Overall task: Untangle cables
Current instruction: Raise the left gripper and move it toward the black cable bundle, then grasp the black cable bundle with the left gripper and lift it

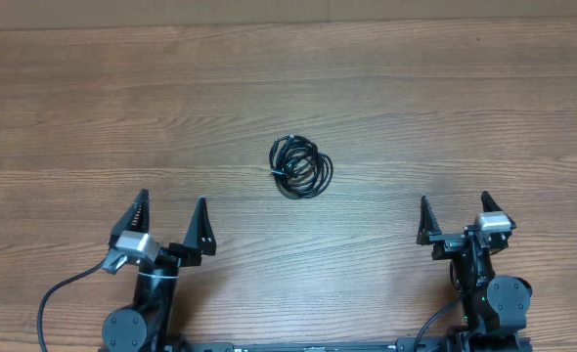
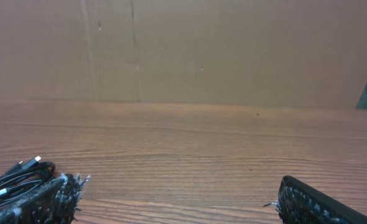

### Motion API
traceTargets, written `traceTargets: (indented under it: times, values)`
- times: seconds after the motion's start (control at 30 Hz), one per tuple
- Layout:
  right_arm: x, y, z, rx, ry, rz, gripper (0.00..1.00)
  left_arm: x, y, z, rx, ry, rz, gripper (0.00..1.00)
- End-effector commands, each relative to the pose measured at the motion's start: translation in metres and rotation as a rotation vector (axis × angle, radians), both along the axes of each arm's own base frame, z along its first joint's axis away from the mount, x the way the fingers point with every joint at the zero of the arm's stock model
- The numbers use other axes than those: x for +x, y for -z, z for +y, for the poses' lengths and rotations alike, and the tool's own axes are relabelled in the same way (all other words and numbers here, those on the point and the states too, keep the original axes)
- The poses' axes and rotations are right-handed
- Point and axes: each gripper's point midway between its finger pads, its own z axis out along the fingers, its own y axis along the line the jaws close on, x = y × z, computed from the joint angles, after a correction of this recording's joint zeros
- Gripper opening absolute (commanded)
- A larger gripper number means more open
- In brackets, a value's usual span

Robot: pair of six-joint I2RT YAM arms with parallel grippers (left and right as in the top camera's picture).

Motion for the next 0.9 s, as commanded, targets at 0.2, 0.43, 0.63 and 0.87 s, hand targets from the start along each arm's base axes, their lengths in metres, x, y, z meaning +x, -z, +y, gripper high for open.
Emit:
traceTargets:
  times: [0.2, 0.43, 0.63, 0.87]
  values:
    - [0.0, 0.001, 0.001, -0.001, -0.001, -0.005, 1.0, -0.02, -0.059, 0.005, -0.018, -0.022, -0.137, 1.0]
    - [0.0, 0.001, 0.001, -0.001, -0.001, -0.006, 1.0, -0.035, -0.118, 0.006, -0.037, -0.013, -0.199, 0.99]
    - [0.0, 0.001, 0.001, -0.001, -0.001, -0.006, 1.0, -0.015, -0.176, -0.013, 0.017, 0.084, -0.075, 1.0]
    - [0.0, 0.001, 0.001, -0.001, -0.001, -0.005, 1.0, 0.037, -0.192, -0.026, 0.124, 0.149, 0.36, 1.0]
